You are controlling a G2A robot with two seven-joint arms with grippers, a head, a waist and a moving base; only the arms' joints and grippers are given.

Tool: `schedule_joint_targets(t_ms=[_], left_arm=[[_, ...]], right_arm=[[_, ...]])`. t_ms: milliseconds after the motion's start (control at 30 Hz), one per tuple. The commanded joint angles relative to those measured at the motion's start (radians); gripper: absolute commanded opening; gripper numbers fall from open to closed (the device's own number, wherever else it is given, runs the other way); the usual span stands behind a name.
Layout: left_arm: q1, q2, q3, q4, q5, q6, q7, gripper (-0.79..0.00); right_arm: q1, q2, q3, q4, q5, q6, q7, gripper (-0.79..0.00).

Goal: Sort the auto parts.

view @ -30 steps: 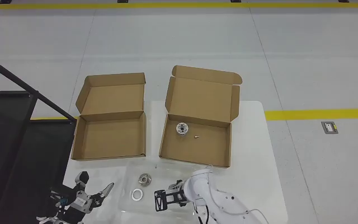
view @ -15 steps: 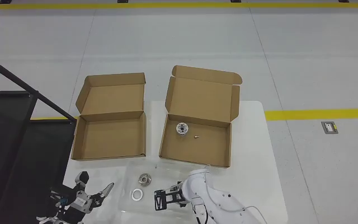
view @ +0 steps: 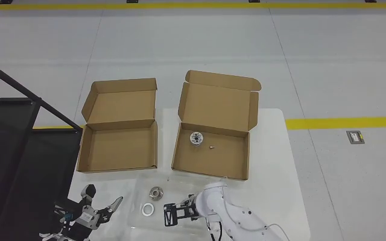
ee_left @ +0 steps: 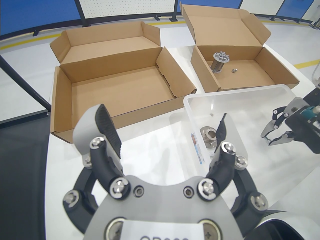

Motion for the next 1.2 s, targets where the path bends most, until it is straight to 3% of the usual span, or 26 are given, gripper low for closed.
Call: schedule_joint_targets(t_ms=[0,200,400,567,767,933,1167], left_arm=[[0.0,0.0,0.0,0.0,0.0,0.0,0.0,0.0],[0.0,0.0,0.0,0.0,0.0,0.0,0.0,0.0],[0.0,0.0,0.0,0.0,0.0,0.0,0.0,0.0],[0.0,0.0,0.0,0.0,0.0,0.0,0.0,0.0],[0.0,0.0,0.0,0.0,0.0,0.0,0.0,0.0],[0.0,0.0,0.0,0.0,0.0,0.0,0.0,0.0],[0.0,0.0,0.0,0.0,0.0,0.0,0.0,0.0]], right_arm=[[-0.028,0.015,0.024,-0.071,-0.04,0.001,-0.044,-0.785],[-0.181,0.079,0.143,-0.344,-0.247,0.077,-0.275,-0.785],[-0.292,0.116,0.266,-0.458,-0.369,0.218,-0.426,-0.785],[-0.257,0.115,0.37,-0.371,-0.274,0.32,-0.396,-0.785],[-0.126,0.096,0.412,-0.141,-0.155,0.429,-0.242,-0.785],[-0.024,0.082,0.404,0.041,-0.085,0.442,-0.169,-0.785],[0.051,0.068,0.375,0.188,-0.049,0.447,-0.155,-0.785]])
